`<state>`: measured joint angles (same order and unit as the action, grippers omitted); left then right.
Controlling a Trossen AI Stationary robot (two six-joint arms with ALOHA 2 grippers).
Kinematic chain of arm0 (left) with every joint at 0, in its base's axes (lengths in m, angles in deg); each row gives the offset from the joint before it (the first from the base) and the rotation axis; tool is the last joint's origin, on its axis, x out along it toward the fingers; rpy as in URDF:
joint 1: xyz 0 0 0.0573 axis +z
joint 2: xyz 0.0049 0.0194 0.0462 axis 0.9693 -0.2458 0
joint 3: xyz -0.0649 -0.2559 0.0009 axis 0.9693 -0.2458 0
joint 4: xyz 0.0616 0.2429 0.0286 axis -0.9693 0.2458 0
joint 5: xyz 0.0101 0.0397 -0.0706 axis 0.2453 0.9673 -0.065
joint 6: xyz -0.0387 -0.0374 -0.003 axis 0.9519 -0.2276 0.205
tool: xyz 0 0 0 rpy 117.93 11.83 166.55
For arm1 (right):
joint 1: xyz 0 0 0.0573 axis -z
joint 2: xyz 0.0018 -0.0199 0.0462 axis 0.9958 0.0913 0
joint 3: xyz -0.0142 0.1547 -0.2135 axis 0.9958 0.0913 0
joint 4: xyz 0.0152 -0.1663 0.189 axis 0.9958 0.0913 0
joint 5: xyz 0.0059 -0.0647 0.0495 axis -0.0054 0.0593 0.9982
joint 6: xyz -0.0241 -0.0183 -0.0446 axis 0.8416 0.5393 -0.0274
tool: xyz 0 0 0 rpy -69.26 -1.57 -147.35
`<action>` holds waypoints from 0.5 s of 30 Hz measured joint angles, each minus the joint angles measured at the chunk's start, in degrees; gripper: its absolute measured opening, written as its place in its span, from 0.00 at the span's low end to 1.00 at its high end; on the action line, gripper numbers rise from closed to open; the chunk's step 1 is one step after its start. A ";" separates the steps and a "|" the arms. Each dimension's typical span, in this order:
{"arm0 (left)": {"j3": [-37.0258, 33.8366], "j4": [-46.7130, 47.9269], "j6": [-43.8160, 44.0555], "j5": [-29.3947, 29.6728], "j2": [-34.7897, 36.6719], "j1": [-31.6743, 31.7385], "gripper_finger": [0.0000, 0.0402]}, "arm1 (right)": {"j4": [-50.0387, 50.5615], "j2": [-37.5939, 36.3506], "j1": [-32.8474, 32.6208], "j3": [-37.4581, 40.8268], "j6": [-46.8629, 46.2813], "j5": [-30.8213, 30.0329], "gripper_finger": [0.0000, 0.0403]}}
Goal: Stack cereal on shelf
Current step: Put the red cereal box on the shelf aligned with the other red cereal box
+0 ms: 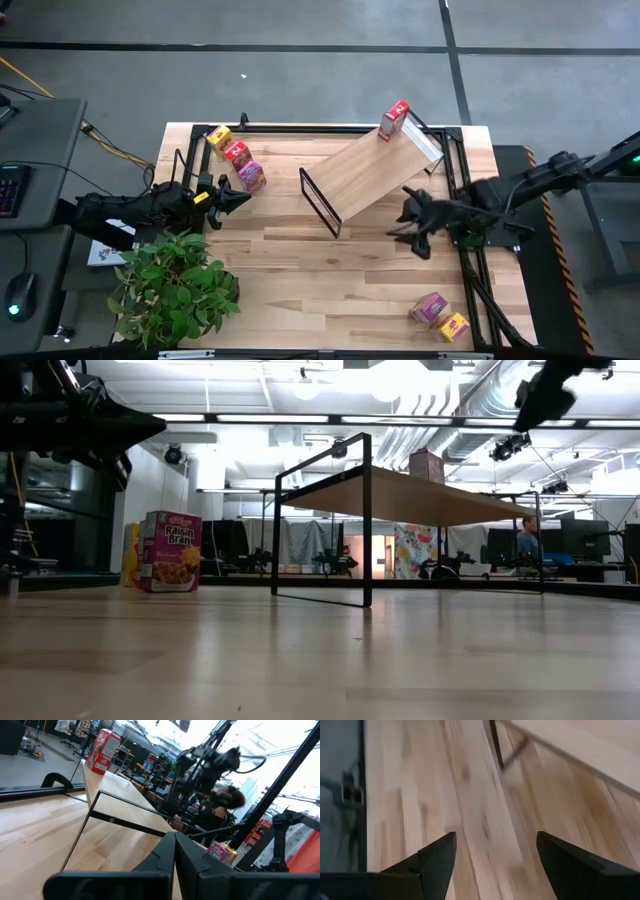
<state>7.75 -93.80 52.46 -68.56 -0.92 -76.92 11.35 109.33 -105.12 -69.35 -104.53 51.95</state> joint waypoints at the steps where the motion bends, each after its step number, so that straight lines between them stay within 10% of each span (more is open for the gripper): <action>1: 0.00 0.00 0.00 0.02 0.00 -0.02 0.00 | -6.29 -1.06 -0.98 3.63 1.04 -1.50 0.66; 15: 0.00 -0.17 -0.25 0.28 0.00 -0.01 0.00 | -73.45 2.06 -6.28 24.77 31.10 -18.13 0.66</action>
<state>7.75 -93.97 52.20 -68.28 -0.92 -76.93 -62.10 111.39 -111.40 -44.58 -73.43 33.82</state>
